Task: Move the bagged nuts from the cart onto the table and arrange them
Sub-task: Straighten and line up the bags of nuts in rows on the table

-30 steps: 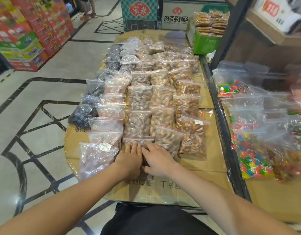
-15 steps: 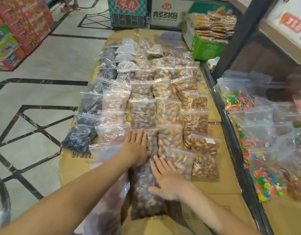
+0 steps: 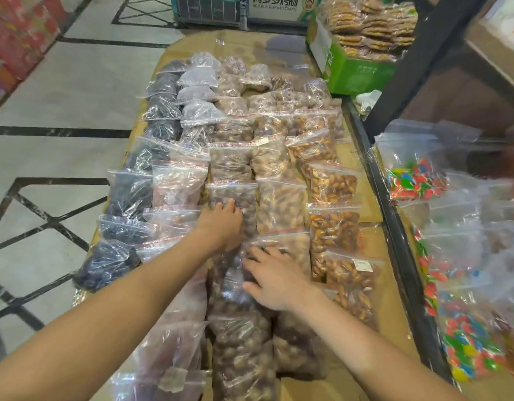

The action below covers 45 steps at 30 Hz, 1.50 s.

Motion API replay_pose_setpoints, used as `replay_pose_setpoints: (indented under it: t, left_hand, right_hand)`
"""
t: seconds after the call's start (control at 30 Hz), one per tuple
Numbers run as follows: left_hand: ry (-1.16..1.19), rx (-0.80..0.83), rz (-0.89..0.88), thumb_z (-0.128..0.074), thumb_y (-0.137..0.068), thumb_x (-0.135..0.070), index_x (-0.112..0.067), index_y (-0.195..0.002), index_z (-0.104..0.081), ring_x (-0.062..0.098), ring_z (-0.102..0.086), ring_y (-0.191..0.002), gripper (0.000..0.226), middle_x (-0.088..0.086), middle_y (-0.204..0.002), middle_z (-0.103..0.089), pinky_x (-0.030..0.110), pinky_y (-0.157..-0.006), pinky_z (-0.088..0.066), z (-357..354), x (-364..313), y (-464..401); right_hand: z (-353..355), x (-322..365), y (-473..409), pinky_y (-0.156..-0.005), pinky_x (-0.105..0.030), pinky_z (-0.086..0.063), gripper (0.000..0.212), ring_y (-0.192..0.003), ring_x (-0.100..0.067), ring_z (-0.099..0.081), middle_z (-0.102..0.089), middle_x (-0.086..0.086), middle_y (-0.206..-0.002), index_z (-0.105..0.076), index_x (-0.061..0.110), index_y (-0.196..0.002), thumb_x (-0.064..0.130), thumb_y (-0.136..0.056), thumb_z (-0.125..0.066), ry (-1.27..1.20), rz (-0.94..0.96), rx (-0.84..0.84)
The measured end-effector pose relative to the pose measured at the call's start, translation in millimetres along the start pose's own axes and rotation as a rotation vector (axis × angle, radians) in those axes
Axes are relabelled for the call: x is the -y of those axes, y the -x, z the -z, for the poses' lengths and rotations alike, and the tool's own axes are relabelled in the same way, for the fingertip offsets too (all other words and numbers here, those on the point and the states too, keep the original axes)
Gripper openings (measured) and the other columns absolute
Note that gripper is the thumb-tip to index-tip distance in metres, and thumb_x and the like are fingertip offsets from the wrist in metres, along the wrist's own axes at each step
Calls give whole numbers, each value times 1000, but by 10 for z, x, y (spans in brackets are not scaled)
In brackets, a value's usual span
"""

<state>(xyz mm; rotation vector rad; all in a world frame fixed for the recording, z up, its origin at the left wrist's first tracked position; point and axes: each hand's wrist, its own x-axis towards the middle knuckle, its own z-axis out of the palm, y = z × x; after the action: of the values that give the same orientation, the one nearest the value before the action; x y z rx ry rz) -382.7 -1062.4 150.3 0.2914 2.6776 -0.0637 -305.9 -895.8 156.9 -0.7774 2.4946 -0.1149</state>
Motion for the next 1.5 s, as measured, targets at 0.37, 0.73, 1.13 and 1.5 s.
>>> replay_pose_setpoints:
  t: [0.37,0.73,1.13,1.5]
  left_hand:
    - [117,-235,9,-30,-103,-38,-7,-161,-8,38,-11,-154,69,19,-169,-5,54,-123,-19,310,483,-1284]
    - [234,-158,82,-38,-102,-36,-6,-160,-3,49,2,-152,75,21,-168,12,64,-122,-7,482,301,-1416]
    - [8,-271,-79,-19,-105,-45,-10,-161,-4,51,10,-151,67,18,-169,0,74,-111,15,482,-84,-1519]
    - [-15,-110,14,-13,-102,-50,-13,-161,5,53,9,-151,72,17,-169,4,77,-111,13,603,-83,-1550]
  right_hand:
    - [1202,-1134,-1431,-102,-48,-50,36,-123,-33,-54,-60,-7,-133,-60,16,-135,31,-103,-55,-154,-118,-561]
    - [895,-1345,-1767,-120,-42,-35,65,-135,-12,-43,-24,-4,-162,-45,33,-153,53,-95,-65,-702,-336,-530]
    - [776,-1368,-1827,-87,-24,-45,29,-102,0,-57,-62,12,-109,-59,34,-98,21,-83,-81,-1125,-419,-973]
    - [940,-1435,-1638,-89,-26,-38,55,-123,-27,-52,-49,-12,-140,-42,9,-142,30,-98,-68,-613,-355,-541]
